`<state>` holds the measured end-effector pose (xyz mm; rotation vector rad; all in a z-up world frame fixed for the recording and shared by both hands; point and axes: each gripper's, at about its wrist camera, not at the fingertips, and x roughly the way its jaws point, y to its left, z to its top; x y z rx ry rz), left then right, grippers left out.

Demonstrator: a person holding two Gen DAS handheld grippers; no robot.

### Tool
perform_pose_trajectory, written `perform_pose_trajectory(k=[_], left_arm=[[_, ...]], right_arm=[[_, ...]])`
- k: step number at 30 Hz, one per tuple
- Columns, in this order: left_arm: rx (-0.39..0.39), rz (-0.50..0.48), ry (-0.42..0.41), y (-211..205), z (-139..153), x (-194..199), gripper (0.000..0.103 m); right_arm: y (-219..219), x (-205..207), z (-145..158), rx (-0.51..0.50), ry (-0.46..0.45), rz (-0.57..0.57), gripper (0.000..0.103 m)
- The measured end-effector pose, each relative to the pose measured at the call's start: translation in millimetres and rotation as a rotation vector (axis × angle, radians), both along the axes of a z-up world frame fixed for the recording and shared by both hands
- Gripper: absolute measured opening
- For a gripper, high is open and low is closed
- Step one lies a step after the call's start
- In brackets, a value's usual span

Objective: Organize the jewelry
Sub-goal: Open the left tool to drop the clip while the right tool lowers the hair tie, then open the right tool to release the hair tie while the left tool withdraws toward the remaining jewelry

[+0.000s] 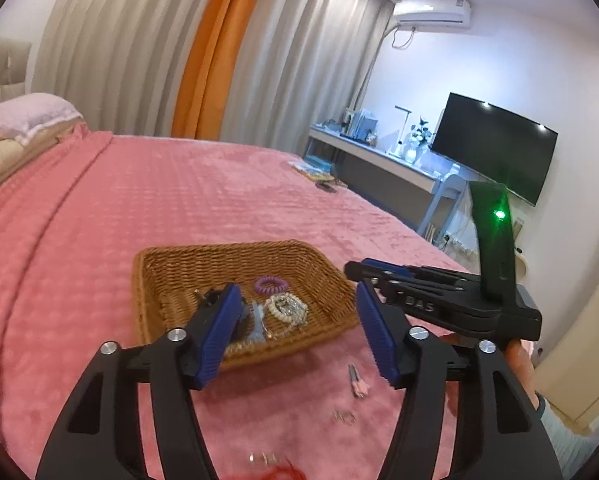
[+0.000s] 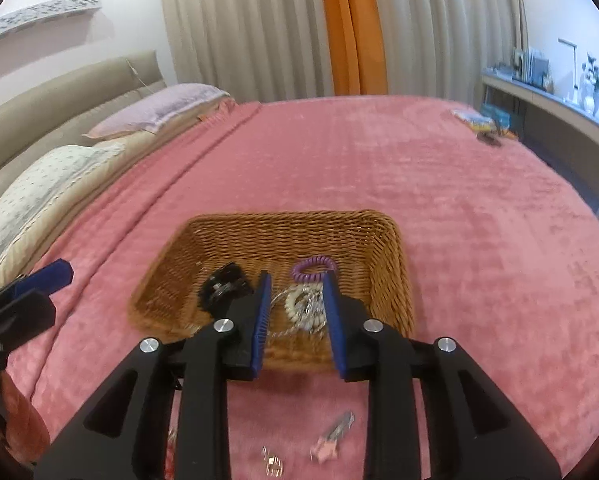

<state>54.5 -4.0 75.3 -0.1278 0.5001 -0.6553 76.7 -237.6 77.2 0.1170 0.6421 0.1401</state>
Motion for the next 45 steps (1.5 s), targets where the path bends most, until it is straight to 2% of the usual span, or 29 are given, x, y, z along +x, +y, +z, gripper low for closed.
perform_pose_trajectory(k=[3, 5, 7, 8, 10, 15, 17, 20, 23, 26, 32, 37, 40, 45], left_arm=[[-0.003, 0.009, -0.002, 10, 1, -24, 0.061], [0.000, 0.016, -0.012, 14, 0, -38, 0.063], [0.005, 0.031, -0.003, 19, -7, -54, 0.066], [0.003, 0.039, 0.009, 22, -12, -59, 0.067], [-0.001, 0.054, 0.029, 27, -25, -66, 0.067], [-0.017, 0.077, 0.113, 38, -67, -71, 0.067], [0.003, 0.083, 0.121, 37, -79, -73, 0.067], [0.054, 0.086, 0.148, 31, -97, -70, 0.066], [0.082, 0.087, 0.182, 27, -108, -64, 0.063], [0.121, 0.082, 0.215, 22, -120, -63, 0.055], [0.193, 0.072, 0.250, 9, -134, -61, 0.048], [0.186, 0.102, 0.294, 12, -145, -54, 0.035], [0.197, 0.106, 0.287, 9, -146, -55, 0.035], [0.271, 0.119, 0.250, -4, -145, -60, 0.033]], right_arm=[[0, -30, 9, -0.024, -0.045, 0.006, 0.026], [-2, -51, 14, -0.031, -0.074, 0.006, 0.029], [-3, -67, 13, -0.035, -0.090, 0.003, 0.055], [-3, -77, 10, -0.040, -0.103, -0.005, 0.056], [-2, -87, 1, -0.051, -0.105, -0.007, 0.056], [2, -93, -47, 0.001, -0.008, 0.005, 0.056], [5, -89, -68, 0.005, 0.045, 0.014, 0.056], [13, -83, -90, 0.014, 0.107, 0.038, 0.047], [18, -76, -104, -0.010, 0.163, 0.047, 0.046], [24, -72, -113, -0.016, 0.196, 0.072, 0.045], [34, -67, -126, -0.076, 0.230, 0.084, 0.039], [33, -57, -129, -0.085, 0.258, 0.072, 0.039], [40, -54, -130, -0.114, 0.256, 0.078, 0.039], [40, -50, -132, -0.108, 0.265, 0.082, 0.039]])
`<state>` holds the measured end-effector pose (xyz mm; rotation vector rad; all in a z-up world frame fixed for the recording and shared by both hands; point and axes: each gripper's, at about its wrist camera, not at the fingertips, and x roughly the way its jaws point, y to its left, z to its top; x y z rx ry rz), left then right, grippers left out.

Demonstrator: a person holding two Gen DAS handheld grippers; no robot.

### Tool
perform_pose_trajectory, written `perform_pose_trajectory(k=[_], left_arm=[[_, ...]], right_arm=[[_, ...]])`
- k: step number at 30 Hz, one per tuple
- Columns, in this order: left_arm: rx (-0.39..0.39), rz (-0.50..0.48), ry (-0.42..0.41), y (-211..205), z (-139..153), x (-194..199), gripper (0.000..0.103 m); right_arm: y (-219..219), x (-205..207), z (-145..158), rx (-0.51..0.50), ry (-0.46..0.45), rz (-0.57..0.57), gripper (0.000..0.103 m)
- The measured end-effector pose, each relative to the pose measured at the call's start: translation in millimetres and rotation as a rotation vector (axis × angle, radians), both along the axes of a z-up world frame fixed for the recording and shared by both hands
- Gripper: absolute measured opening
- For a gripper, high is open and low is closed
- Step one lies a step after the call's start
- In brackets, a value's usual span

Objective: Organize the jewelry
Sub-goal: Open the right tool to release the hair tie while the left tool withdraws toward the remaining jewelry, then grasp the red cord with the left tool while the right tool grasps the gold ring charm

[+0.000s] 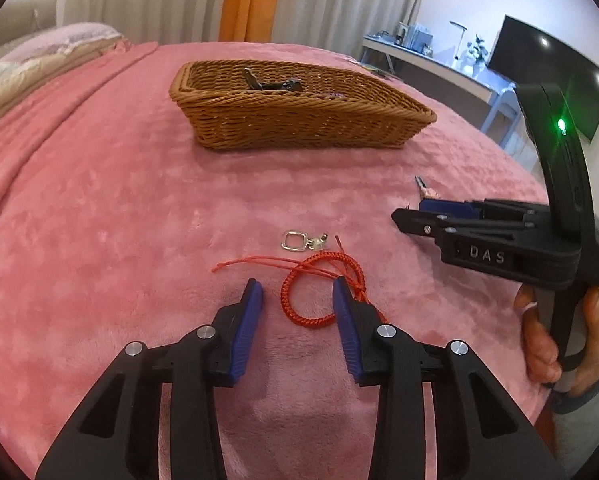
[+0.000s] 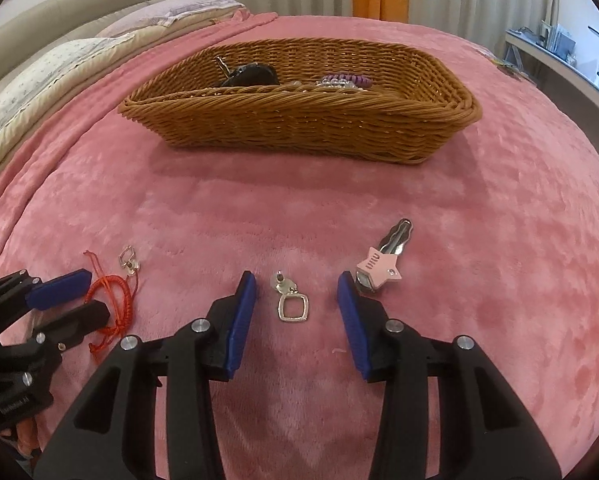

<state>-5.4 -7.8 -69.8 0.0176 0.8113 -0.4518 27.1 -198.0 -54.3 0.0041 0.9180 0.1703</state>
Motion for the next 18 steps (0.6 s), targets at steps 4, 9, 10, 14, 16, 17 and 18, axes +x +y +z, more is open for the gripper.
perform_pose_trajectory(k=[4, 9, 10, 14, 16, 17, 18], left_arm=[[0.026, -0.001, -0.009, -4, 0, -2, 0.031], [0.053, 0.004, -0.022, -6, 0, -5, 0.018], [0.061, 0.009, -0.028, -7, 0, -5, 0.012], [0.093, 0.023, -0.064, -11, 1, -11, 0.003], [0.100, 0.016, -0.081, -13, 3, -13, 0.003], [0.101, 0.012, -0.087, -14, 3, -14, 0.002], [0.100, 0.012, -0.093, -14, 4, -14, 0.002]], right_arm=[[8, -2, -1, -0.044, -0.010, 0.005, 0.032], [19, -8, -1, -0.089, -0.035, 0.040, 0.013], [21, -9, 0, -0.104, -0.043, 0.038, 0.013], [24, -15, 4, -0.121, -0.078, 0.038, 0.013], [20, -18, 5, -0.104, -0.086, 0.035, 0.013], [19, -19, 7, -0.092, -0.090, 0.035, 0.013], [17, -19, 8, -0.084, -0.094, 0.033, 0.013]])
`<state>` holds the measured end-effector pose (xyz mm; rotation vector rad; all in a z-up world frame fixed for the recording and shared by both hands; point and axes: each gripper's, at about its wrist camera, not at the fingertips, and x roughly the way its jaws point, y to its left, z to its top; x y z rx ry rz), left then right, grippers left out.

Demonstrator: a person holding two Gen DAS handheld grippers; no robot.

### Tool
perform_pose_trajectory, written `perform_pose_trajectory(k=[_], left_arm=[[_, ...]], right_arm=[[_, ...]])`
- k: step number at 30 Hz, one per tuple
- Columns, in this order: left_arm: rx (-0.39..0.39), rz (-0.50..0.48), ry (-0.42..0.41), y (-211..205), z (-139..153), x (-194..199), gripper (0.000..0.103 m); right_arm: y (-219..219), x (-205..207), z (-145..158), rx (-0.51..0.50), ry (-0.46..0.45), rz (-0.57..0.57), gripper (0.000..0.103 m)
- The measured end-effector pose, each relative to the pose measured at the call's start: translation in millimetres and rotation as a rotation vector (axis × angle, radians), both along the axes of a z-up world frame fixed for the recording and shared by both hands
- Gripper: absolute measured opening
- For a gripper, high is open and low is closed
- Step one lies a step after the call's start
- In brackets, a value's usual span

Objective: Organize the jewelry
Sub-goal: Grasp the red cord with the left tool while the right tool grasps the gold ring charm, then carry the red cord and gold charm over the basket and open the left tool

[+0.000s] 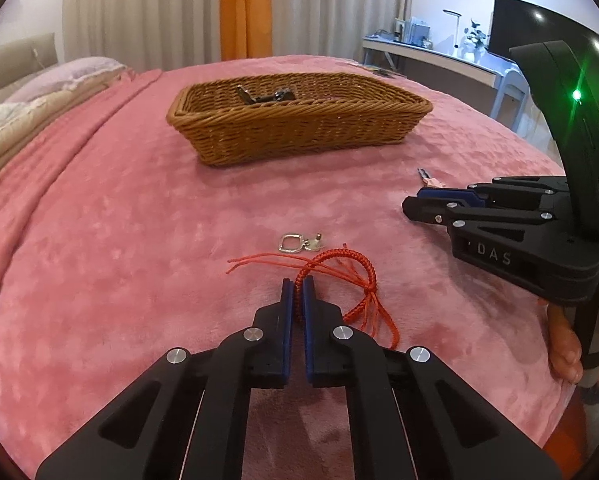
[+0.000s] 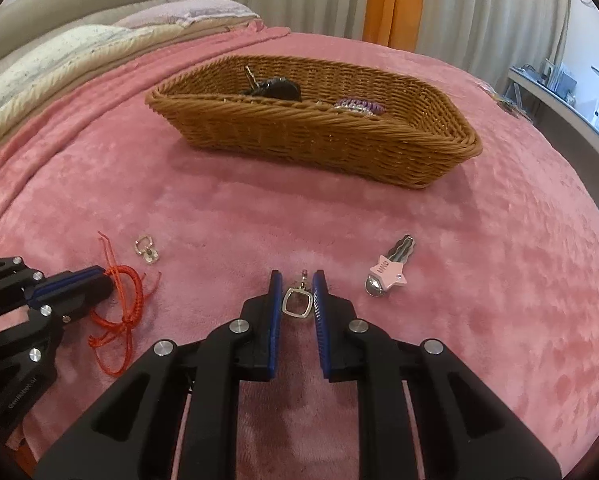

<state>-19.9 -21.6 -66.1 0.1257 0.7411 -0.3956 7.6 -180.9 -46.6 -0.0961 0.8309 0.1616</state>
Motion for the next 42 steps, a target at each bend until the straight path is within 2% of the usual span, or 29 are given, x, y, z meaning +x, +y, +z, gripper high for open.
perform_pose_trajectory(k=[11, 13, 19, 24, 29, 35, 42], left_arm=[[-0.054, 0.016, -0.062, 8, 14, -8, 0.002], [-0.095, 0.016, -0.080, 12, 25, -11, 0.002], [-0.144, 0.027, -0.161, 16, 66, -14, 0.002], [-0.182, 0.062, -0.250, 17, 106, -3, 0.002], [-0.210, 0.093, -0.301, 15, 136, 26, 0.003], [-0.225, 0.111, -0.325, 7, 149, 78, 0.003], [-0.229, 0.156, -0.258, 1, 119, 148, 0.003]], right_arm=[[-11, -18, 22, 0.070, -0.086, -0.006, 0.013], [-15, -22, 32, 0.098, -0.110, -0.005, 0.013], [-26, -31, 82, 0.146, -0.216, -0.016, 0.013], [-28, -16, 132, 0.153, -0.299, -0.013, 0.013], [-30, 9, 161, 0.163, -0.342, -0.034, 0.013], [-37, 55, 164, 0.205, -0.344, -0.059, 0.013], [-39, 126, 127, 0.249, -0.241, -0.071, 0.013]])
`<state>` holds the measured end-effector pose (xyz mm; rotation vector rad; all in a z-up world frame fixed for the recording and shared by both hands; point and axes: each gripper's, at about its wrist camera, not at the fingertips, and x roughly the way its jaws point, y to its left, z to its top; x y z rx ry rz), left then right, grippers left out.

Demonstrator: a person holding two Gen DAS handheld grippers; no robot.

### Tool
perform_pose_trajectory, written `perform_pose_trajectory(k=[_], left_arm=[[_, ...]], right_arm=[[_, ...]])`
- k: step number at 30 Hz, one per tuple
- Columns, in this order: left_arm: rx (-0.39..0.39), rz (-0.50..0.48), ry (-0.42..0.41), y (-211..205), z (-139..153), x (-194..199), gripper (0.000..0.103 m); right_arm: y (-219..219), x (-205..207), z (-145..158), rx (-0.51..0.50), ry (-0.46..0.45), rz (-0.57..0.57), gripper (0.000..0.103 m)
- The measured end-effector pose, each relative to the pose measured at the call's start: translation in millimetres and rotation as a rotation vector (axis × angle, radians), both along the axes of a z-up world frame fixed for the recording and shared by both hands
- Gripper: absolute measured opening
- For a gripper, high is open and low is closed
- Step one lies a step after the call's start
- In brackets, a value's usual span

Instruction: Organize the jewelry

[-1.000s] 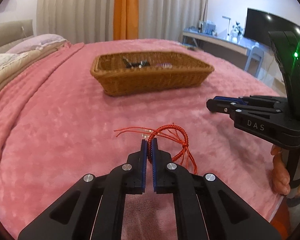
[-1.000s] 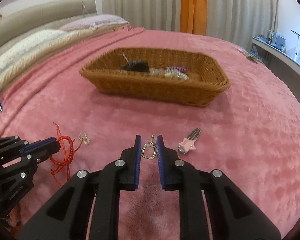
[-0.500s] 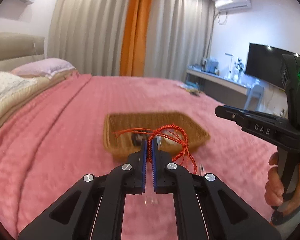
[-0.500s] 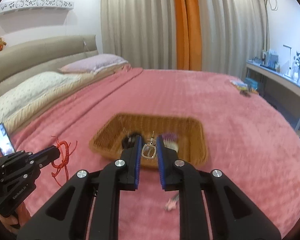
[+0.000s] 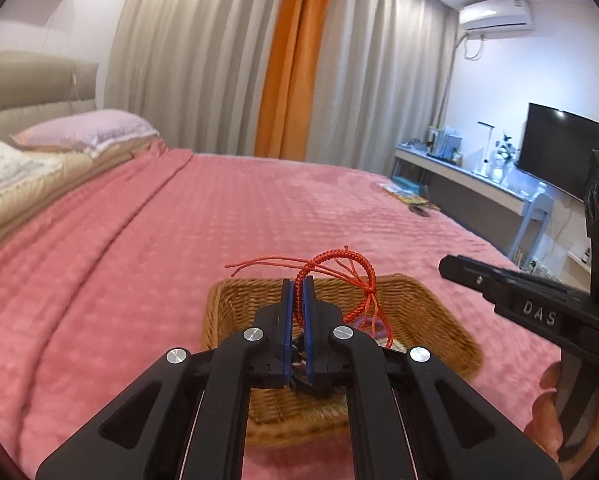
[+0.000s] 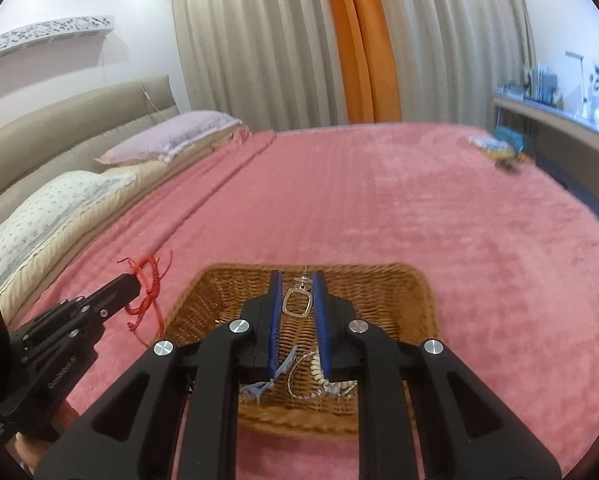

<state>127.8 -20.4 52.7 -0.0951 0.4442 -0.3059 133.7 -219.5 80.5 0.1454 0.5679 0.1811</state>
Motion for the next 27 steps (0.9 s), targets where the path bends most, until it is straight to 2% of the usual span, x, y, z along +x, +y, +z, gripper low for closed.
perform_pose_trajectory(k=[4, 9, 14, 15, 17, 19, 23, 27], left_arm=[[0.022, 0.020, 0.046, -4, -25, 24, 0.003], [0.033, 0.023, 0.101, -3, -47, 36, 0.003], [0.027, 0.014, 0.118, 0, -50, 40, 0.004], [0.015, 0.016, 0.117, 2, -50, 38, 0.008], [-0.002, 0.016, 0.114, 6, -49, 35, 0.028], [-0.015, 0.013, 0.103, 9, -46, 30, 0.038], [-0.016, 0.014, 0.085, 11, -37, 20, 0.040], [-0.045, 0.032, 0.051, 26, -22, -7, 0.043]], right_arm=[[3, 25, -31, -0.011, 0.069, 0.005, 0.013], [1, 38, -70, 0.023, 0.131, 0.020, 0.013], [-3, 41, -75, 0.038, 0.149, 0.020, 0.014], [-4, 40, -76, 0.050, 0.146, 0.029, 0.015], [-4, 39, -75, 0.049, 0.150, 0.026, 0.021], [-8, 36, -73, 0.049, 0.150, 0.011, 0.040], [-14, 25, -67, 0.065, 0.140, 0.001, 0.041], [-22, -5, -53, 0.081, 0.106, -0.013, 0.041]])
